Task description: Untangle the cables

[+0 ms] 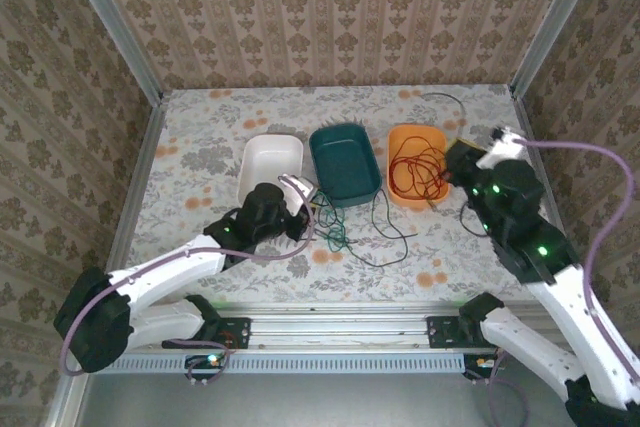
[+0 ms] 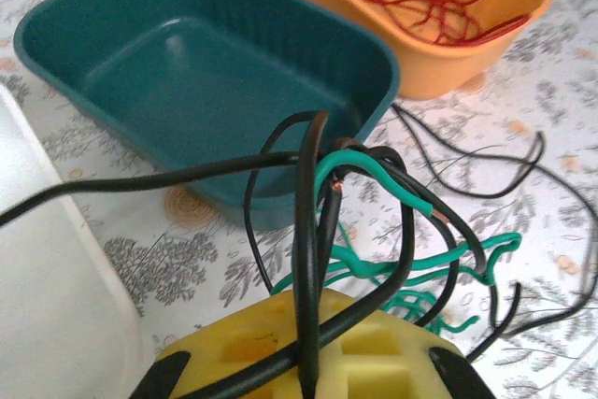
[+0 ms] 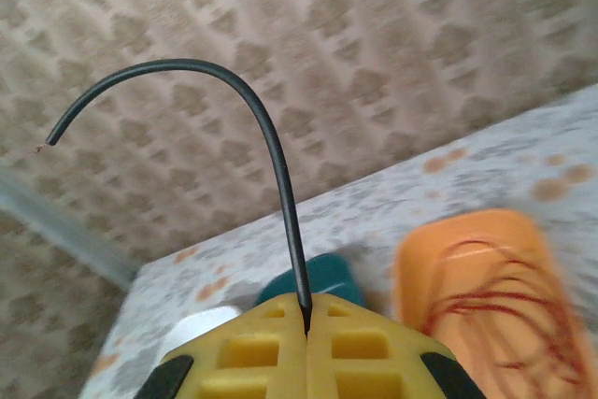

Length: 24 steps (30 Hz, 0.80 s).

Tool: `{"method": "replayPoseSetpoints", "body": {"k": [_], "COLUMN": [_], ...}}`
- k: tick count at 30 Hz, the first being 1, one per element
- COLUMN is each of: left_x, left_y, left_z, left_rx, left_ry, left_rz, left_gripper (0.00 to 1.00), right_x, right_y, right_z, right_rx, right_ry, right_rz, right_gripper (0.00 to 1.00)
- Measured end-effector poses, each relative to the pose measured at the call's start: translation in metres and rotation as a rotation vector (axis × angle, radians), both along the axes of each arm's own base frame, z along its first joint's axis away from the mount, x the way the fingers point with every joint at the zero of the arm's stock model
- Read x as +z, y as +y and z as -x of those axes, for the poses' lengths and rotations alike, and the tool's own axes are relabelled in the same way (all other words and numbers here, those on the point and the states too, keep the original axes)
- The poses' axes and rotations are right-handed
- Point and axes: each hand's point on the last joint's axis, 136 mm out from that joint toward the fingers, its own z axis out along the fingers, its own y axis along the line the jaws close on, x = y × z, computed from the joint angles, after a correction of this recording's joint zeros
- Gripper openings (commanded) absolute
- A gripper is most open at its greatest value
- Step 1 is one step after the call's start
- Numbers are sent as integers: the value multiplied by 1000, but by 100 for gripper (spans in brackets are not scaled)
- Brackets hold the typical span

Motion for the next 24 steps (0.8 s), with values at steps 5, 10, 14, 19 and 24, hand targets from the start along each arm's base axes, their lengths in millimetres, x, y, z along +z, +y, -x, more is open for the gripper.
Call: {"method": "replayPoseSetpoints", "body": {"k": [5, 10, 14, 19, 24], "left_x": [-14, -12, -11, -11, -11], "left_y": [0, -2, -3, -2, -2], "left_z": [-2, -2, -2, -3, -3], "left_rx": [42, 56, 65, 69, 72], "left_ry": [10, -2, 0, 1, -1], "left_rz": [-47, -39, -32, -30, -31], "left_gripper": [0, 0, 0, 0, 0], "right_x": [-6, -17, -53, -152, -231], "right_y": [60, 97, 118, 138, 155], "right_z": [-56, -97, -126, -154, -163], "right_rx": [148, 221, 243, 241, 235], "right_ry": [24, 39, 97, 314, 544], "right_rz": [-5, 18, 50, 143, 236], "right_gripper": [0, 0, 0, 0, 0]}}
